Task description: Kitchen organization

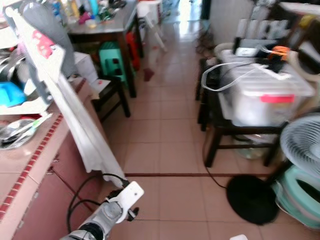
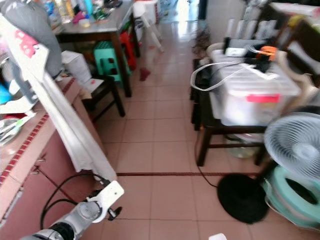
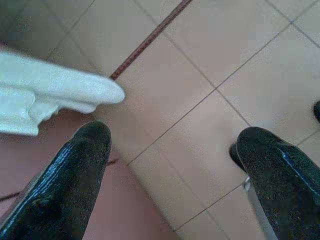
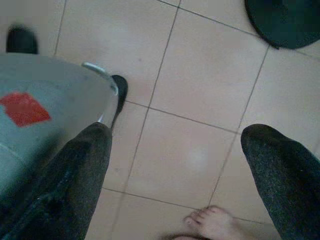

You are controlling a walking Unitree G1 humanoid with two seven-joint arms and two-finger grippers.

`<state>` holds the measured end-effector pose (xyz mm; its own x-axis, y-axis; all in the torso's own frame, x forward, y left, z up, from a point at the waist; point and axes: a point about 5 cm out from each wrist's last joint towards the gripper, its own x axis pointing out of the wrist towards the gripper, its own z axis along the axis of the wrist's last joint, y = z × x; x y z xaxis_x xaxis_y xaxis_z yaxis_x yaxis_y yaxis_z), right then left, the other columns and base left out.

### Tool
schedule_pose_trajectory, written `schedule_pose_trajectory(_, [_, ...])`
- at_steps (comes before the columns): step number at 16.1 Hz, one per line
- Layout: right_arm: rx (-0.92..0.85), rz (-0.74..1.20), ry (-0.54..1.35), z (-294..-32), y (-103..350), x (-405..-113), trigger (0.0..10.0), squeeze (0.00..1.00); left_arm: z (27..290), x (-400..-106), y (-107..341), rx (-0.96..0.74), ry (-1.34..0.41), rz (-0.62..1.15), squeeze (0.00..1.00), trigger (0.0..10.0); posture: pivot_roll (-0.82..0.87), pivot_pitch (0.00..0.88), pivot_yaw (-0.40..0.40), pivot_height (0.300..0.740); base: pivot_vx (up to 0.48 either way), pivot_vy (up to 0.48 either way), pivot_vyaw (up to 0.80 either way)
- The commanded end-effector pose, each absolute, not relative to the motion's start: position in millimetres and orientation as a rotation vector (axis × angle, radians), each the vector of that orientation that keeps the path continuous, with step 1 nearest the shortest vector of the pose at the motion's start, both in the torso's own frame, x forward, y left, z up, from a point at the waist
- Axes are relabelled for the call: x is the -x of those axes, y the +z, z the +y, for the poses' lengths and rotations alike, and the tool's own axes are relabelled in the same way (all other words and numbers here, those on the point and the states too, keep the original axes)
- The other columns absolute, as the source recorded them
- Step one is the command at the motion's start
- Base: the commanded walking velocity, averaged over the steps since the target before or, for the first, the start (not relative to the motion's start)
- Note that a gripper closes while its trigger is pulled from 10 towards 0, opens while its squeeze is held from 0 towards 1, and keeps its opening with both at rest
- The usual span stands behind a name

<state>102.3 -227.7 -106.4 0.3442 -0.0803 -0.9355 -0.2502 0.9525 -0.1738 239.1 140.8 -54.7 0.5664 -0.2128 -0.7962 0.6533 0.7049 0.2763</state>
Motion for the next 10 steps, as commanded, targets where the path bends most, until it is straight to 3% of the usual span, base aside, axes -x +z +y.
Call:
schedule_pose_trajectory(1, [0.278, 1.187, 0.152, -210.5, -107.2, -111.1, 10.0, 0.0, 148.2, -238.6, -55.2, -0.617, -0.53, 0.834, 0.0, 10.0, 0.0, 0.016, 0.079, 0.74, 0.48, 0.0, 0.0])
schedule_pose_trajectory(10, [0.278, 1.187, 0.155, -209.4, -107.4, -111.3, 10.0, 0.0, 148.7, -238.7, -55.1, -0.62, -0.53, 0.835, 0.0, 10.0, 0.0, 0.017, 0.079, 0.74, 0.48, 0.0, 0.0])
